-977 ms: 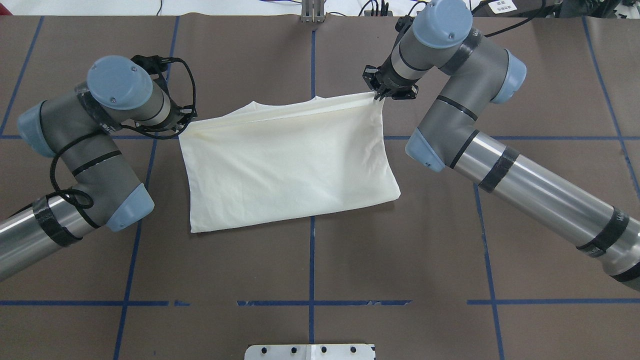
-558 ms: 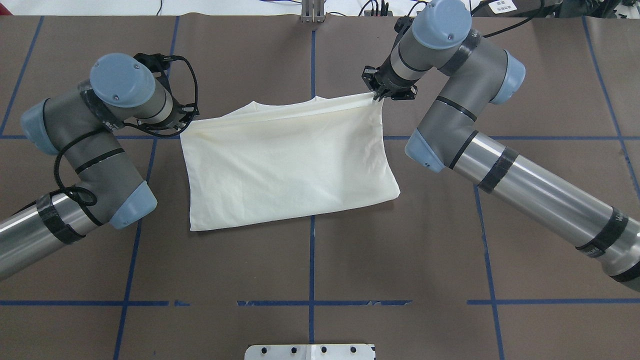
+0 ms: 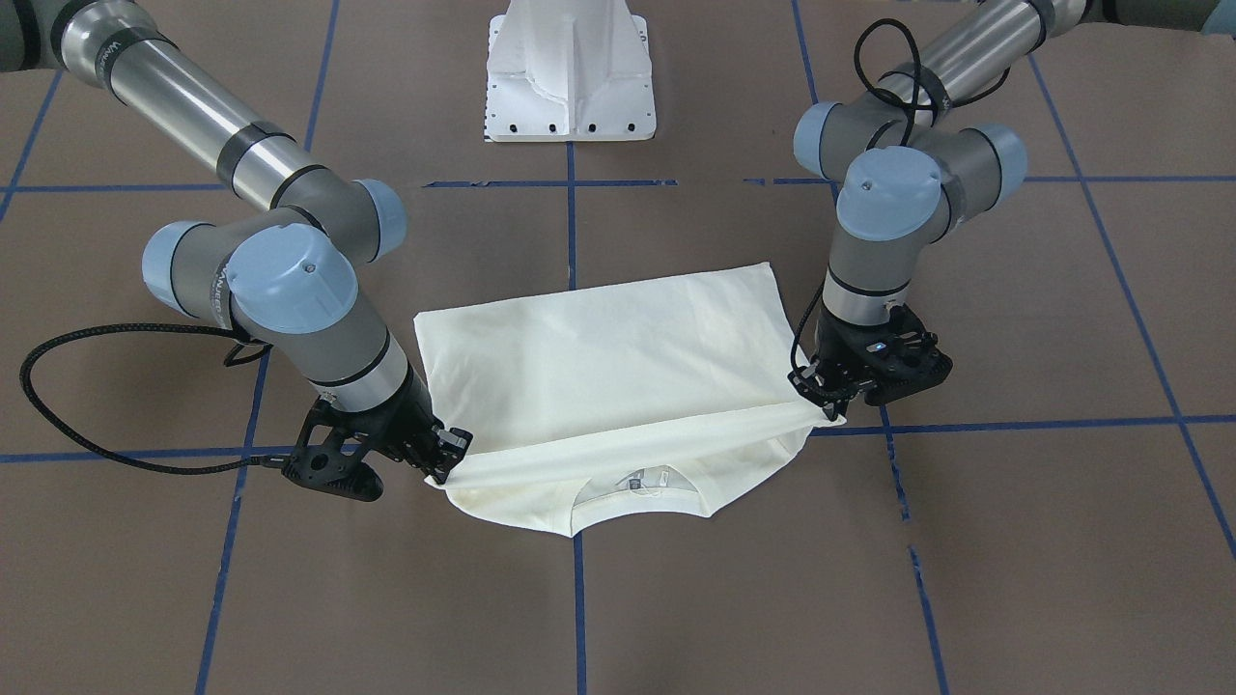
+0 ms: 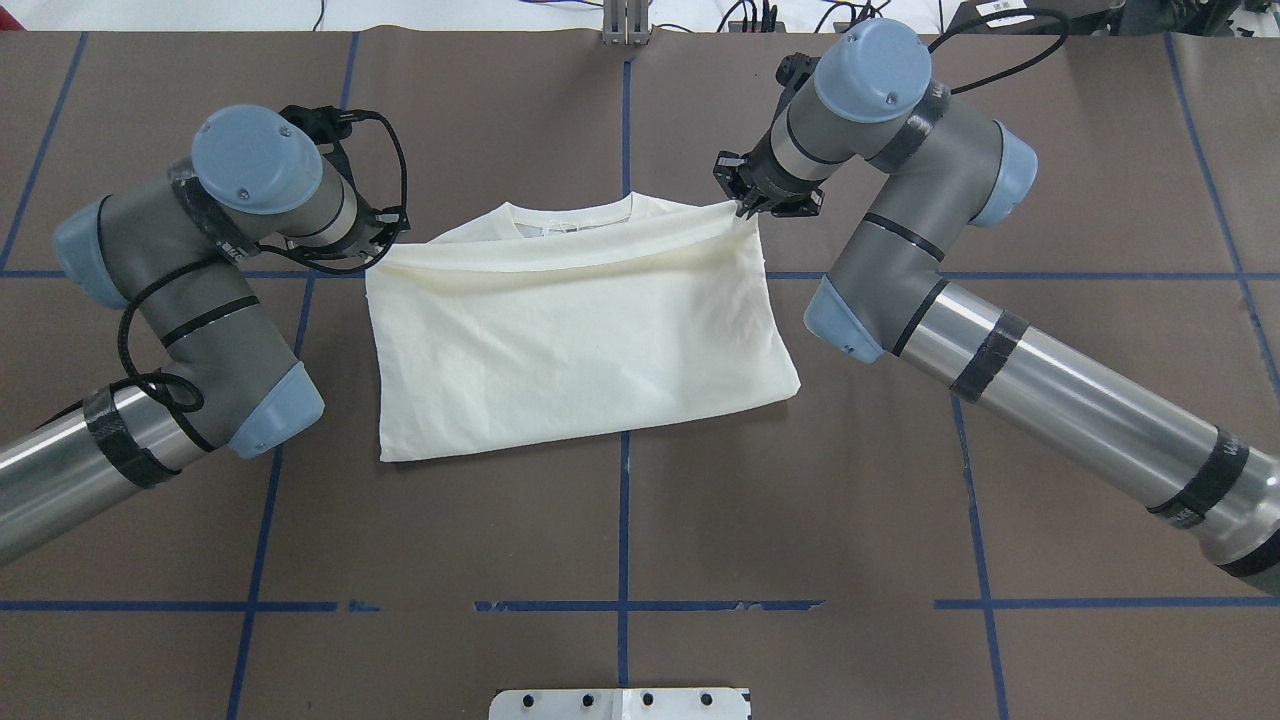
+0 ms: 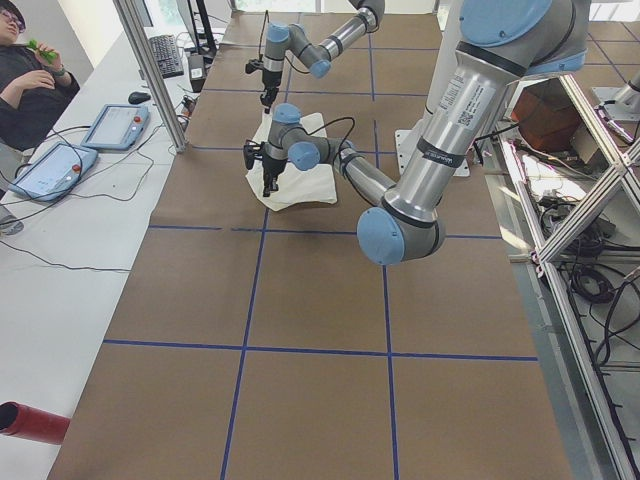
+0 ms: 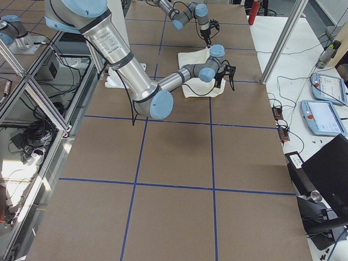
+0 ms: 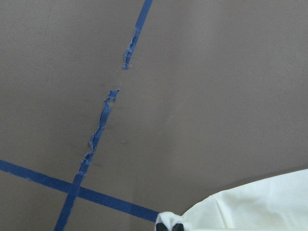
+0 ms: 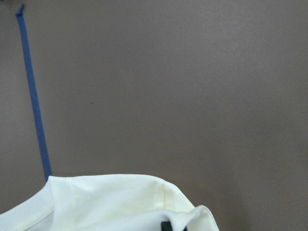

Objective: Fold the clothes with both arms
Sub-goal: 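Lower the hem onto the collar edge and open both grippers, then move the right gripper to the folded bundle's side edge nearest it and grasp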

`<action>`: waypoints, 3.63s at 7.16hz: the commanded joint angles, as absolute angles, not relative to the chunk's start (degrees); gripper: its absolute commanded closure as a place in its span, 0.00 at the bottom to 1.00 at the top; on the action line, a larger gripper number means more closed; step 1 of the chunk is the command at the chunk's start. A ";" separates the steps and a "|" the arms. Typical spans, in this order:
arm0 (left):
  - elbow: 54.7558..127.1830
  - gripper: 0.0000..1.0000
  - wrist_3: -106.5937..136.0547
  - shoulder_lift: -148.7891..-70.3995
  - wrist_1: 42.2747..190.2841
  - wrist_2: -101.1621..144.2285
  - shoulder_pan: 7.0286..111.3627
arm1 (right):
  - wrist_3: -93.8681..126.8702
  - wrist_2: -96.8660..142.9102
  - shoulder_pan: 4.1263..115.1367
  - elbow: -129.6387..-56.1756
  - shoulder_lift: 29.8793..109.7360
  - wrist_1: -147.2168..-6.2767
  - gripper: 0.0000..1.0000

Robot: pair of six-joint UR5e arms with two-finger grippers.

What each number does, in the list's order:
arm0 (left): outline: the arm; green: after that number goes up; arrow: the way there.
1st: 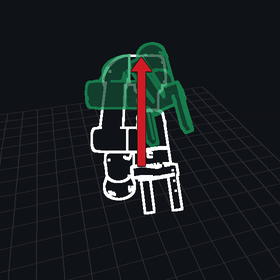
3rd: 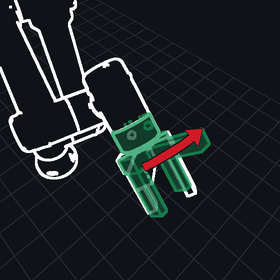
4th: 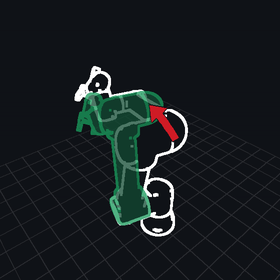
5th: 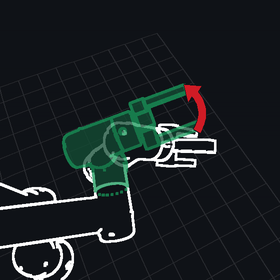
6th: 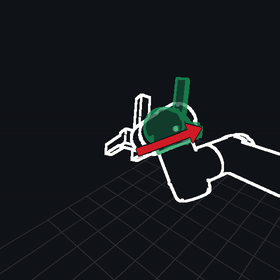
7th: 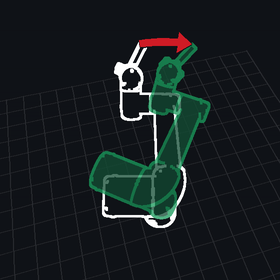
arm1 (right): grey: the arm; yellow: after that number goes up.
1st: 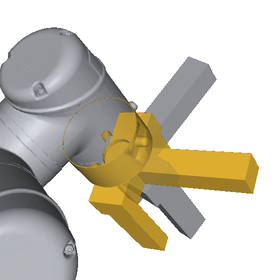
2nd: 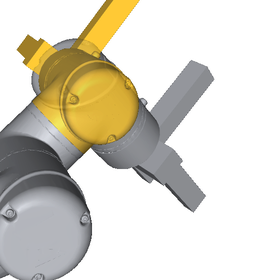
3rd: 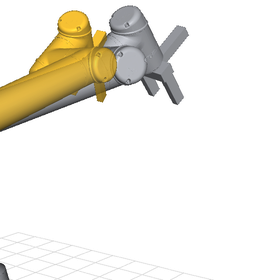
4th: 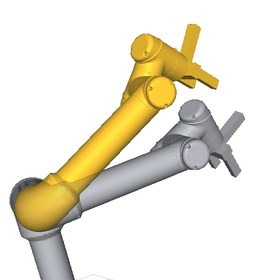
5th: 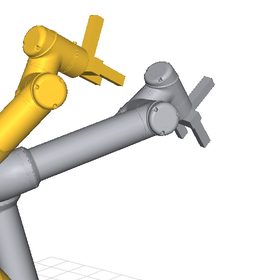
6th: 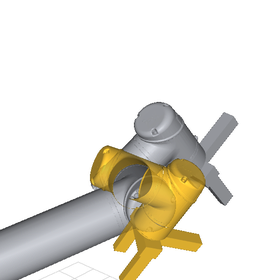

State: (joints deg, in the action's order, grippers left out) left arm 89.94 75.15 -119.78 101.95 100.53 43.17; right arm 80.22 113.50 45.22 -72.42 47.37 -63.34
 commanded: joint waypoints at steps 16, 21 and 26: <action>101.43 0.00 75.32 -119.35 95.10 100.11 42.45 | 80.16 109.78 33.57 -95.37 67.06 -64.07 0.37; 101.43 0.00 75.32 -119.36 95.10 100.11 42.45 | 79.98 110.04 33.14 -94.13 67.06 -64.07 0.40; 101.42 0.00 75.32 -119.44 95.10 100.19 42.45 | 79.98 111.27 33.92 -99.37 71.34 -63.98 1.00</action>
